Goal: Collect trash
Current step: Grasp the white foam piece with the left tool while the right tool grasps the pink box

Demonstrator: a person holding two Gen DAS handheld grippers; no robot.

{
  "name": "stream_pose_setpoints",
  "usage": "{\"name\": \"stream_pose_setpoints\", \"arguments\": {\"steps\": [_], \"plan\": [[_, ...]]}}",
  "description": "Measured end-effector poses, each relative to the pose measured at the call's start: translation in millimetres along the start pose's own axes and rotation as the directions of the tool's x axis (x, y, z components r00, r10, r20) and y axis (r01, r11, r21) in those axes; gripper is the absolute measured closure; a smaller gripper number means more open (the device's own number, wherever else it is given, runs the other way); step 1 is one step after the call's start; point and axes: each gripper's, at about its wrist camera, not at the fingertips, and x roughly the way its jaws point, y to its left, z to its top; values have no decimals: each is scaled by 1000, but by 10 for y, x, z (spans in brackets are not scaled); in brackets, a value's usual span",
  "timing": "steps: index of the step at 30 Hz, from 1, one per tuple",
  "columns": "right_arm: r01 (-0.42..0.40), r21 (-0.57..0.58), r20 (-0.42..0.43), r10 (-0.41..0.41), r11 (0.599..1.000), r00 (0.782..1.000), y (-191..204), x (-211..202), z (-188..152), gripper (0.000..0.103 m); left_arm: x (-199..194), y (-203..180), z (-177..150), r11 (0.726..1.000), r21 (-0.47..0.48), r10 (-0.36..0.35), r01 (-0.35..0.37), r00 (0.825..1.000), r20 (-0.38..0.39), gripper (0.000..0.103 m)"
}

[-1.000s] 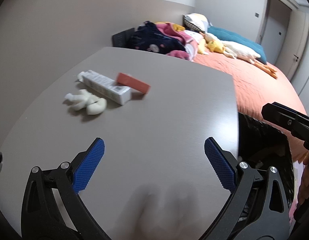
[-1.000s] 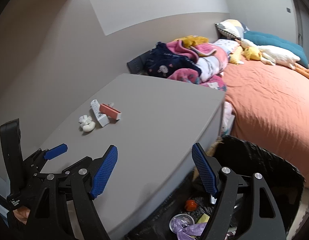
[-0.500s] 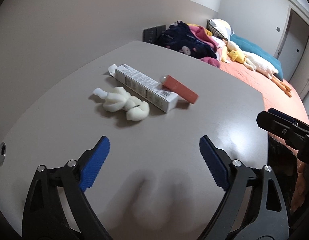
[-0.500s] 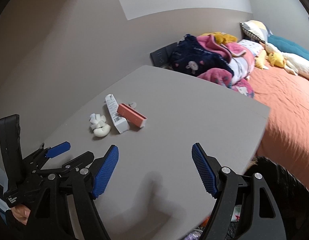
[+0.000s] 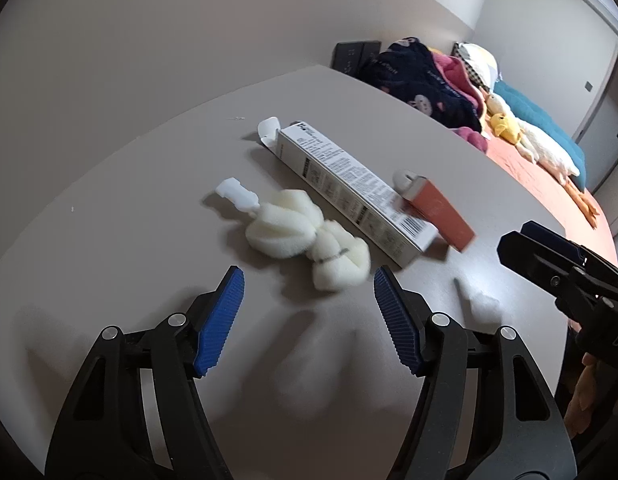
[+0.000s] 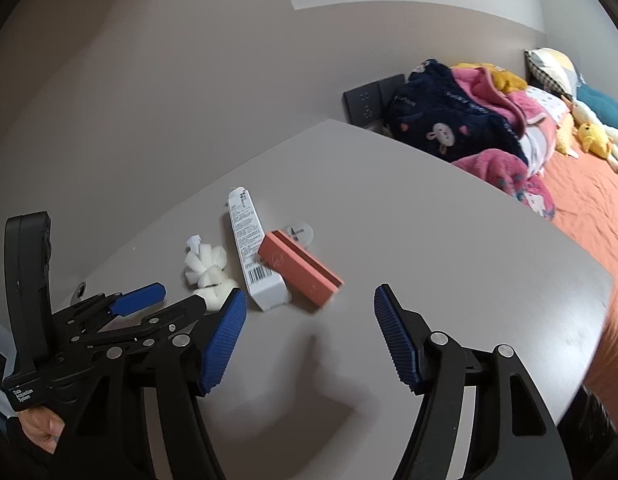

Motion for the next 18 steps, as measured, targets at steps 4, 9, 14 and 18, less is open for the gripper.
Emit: {"name": "stream_pose_setpoints", "arguments": {"steps": [4, 9, 14, 18], "plan": [[-4, -15, -18, 4, 1000, 1000, 3, 169, 82, 36, 85, 48, 57, 1000, -24, 11, -11, 1000, -12, 37], [-6, -61, -32, 4, 998, 999, 51, 325, 134, 36, 158, 73, 140, 999, -43, 30, -30, 999, -15, 37], [-14, -64, -54, 10, 998, 999, 25, 480, 187, 36, 237, 74, 207, 999, -43, 24, -25, 999, -22, 38], [-67, -38, -94, 63, 997, 994, -34, 597, 221, 52, 247, 81, 236, 999, -34, 5, -6, 1000, -20, 46]]}}
